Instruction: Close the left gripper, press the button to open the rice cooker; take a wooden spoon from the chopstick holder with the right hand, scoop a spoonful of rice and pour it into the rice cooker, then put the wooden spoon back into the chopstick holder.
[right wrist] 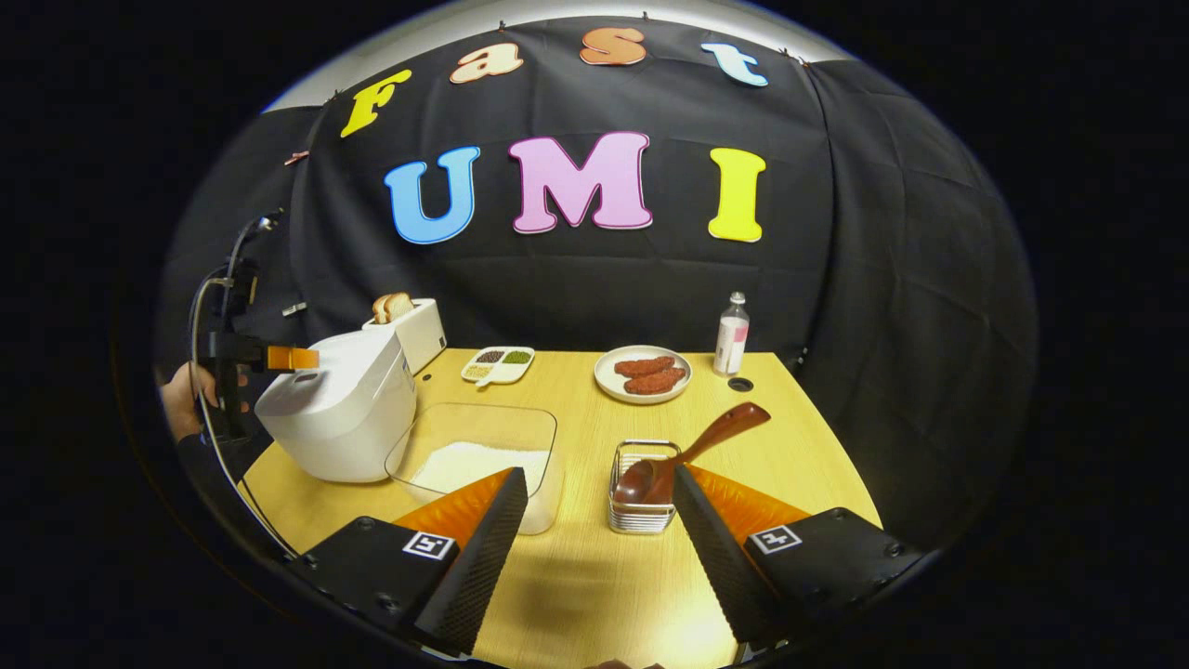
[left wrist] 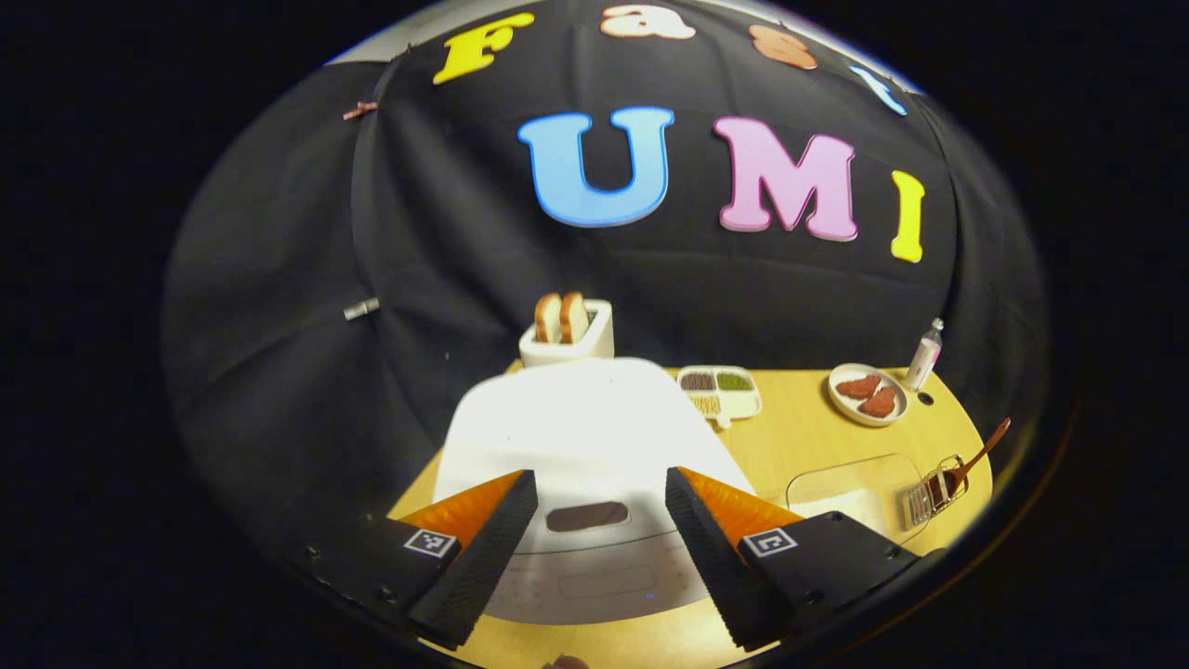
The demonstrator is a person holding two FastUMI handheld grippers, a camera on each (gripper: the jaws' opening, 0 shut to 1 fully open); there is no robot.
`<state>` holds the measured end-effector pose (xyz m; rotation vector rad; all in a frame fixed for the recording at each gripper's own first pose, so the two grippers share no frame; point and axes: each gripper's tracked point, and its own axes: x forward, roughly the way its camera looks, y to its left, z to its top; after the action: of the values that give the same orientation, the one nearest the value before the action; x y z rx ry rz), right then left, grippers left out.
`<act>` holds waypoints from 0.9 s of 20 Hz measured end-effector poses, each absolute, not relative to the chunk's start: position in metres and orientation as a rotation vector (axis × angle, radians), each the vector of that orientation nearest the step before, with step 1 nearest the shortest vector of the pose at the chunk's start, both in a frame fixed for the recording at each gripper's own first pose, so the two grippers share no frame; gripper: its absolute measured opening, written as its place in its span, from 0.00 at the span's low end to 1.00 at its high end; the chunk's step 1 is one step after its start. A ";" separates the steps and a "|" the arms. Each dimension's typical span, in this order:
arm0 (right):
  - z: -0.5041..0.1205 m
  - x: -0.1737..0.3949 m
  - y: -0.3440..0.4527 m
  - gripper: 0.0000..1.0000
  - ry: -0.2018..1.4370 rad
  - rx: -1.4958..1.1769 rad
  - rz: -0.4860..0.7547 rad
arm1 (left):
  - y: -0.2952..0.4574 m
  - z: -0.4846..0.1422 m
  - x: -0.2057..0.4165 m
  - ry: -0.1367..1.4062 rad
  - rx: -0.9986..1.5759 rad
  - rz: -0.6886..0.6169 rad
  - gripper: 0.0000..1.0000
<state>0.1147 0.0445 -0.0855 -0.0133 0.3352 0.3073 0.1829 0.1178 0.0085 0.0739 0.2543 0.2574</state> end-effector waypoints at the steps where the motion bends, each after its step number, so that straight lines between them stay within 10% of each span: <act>1: -0.073 0.117 0.050 0.99 0.304 0.003 0.313 | 0.110 0.027 0.169 0.208 0.100 0.249 0.96; 18: 0.042 0.050 0.028 0.98 0.036 0.016 0.063 | 0.023 0.061 0.007 0.021 -0.068 0.011 0.96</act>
<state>0.0503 0.0284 0.0418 0.0160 0.0364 0.0632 0.0066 0.0230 0.0615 -0.0679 0.0208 0.0112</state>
